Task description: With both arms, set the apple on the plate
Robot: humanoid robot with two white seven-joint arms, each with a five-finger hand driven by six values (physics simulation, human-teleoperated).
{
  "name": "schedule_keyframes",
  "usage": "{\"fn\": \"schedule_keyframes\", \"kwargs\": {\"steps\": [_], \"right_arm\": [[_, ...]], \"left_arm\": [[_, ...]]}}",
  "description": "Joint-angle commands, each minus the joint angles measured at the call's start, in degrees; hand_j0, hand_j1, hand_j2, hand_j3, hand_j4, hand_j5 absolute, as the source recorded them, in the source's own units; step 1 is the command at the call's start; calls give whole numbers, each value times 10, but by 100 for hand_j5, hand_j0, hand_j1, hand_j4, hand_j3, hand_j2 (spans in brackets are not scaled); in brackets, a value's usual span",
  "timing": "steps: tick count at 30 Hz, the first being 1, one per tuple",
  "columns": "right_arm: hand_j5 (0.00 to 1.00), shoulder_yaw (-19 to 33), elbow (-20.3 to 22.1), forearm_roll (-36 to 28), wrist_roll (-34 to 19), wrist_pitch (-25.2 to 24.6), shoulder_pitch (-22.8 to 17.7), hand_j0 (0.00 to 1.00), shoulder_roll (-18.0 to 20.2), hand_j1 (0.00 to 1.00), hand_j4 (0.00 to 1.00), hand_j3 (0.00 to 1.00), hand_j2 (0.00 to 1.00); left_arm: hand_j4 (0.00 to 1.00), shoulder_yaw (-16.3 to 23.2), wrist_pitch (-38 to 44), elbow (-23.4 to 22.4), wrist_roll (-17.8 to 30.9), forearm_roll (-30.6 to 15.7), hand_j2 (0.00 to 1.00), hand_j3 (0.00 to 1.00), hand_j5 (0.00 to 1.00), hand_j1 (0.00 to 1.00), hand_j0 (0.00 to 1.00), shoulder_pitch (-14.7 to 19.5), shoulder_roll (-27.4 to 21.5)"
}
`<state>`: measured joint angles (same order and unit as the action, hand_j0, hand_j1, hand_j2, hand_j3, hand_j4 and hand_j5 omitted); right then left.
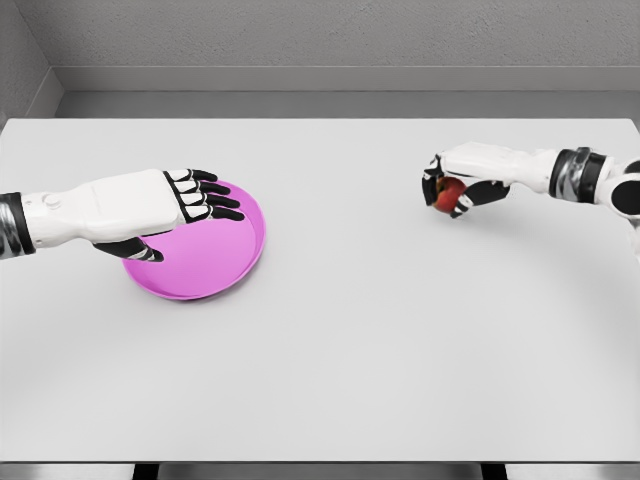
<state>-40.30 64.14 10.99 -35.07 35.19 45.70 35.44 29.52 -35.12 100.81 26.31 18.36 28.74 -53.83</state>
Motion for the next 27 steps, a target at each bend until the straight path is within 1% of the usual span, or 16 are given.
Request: {"fn": "schedule_keyframes", "kwargs": {"steps": [1,4,7,8,10,11,13,14,17,18,19,20,21,24,26,27], "right_arm": [[22,-21,97,-9,1,-2,0,22,0,22,22,22,22],[22,-23,168,-12,1,-2,-2,22,4,22,22,22,22],[23,-22,169,-13,1,-2,-3,23,3,23,23,23,23],[28,-22,168,-13,1,-2,-3,28,1,28,28,28,28],[69,-22,164,-12,1,-2,-3,69,-2,69,69,69,69],[79,-21,163,-12,1,-2,-4,79,-2,79,79,79,79],[90,-21,164,-12,1,-2,-4,90,-16,90,90,90,90],[91,-22,164,-12,1,-2,-5,91,-25,91,91,91,91],[100,-20,164,-12,1,-2,-4,100,-27,100,100,100,100],[100,-3,158,-12,1,-2,-3,100,-23,100,100,100,100],[100,36,141,-12,1,-2,-8,100,-21,100,100,100,100],[100,94,101,-12,1,-2,-18,100,-15,100,100,100,100],[100,125,79,-12,1,-2,-22,100,-6,100,100,100,100],[100,246,-24,-13,1,-2,-39,100,26,100,100,100,100],[100,258,-81,-13,1,-2,-39,100,30,100,100,100,100],[100,258,-90,-13,1,-2,-40,100,30,100,100,100,100]], "left_arm": [[100,0,1,0,0,-3,100,100,100,100,100,0,-1],[100,0,1,0,0,-3,100,100,100,100,100,0,0],[100,0,1,0,0,-3,100,100,100,100,100,0,0],[100,0,1,0,0,-3,100,100,100,100,100,0,-1],[100,0,1,0,0,-3,100,100,100,100,100,0,-1],[100,0,1,0,1,-3,100,100,100,100,100,0,0],[100,0,1,0,1,-3,100,100,100,100,100,0,-1],[100,0,1,0,1,-3,100,100,100,100,100,0,-1],[100,0,1,0,0,-3,100,100,100,100,100,0,-1],[100,0,1,0,0,-3,100,100,100,100,100,0,0],[100,0,1,0,0,-3,100,100,100,100,100,0,0],[100,0,1,0,1,-3,100,100,100,100,100,0,0],[100,0,1,0,0,-3,100,100,100,100,100,0,-1],[100,0,1,0,1,-3,100,100,100,100,100,0,0],[100,0,1,-1,6,1,100,100,100,100,100,-1,14],[100,-1,1,-1,17,1,100,100,100,100,100,-1,23]]}}
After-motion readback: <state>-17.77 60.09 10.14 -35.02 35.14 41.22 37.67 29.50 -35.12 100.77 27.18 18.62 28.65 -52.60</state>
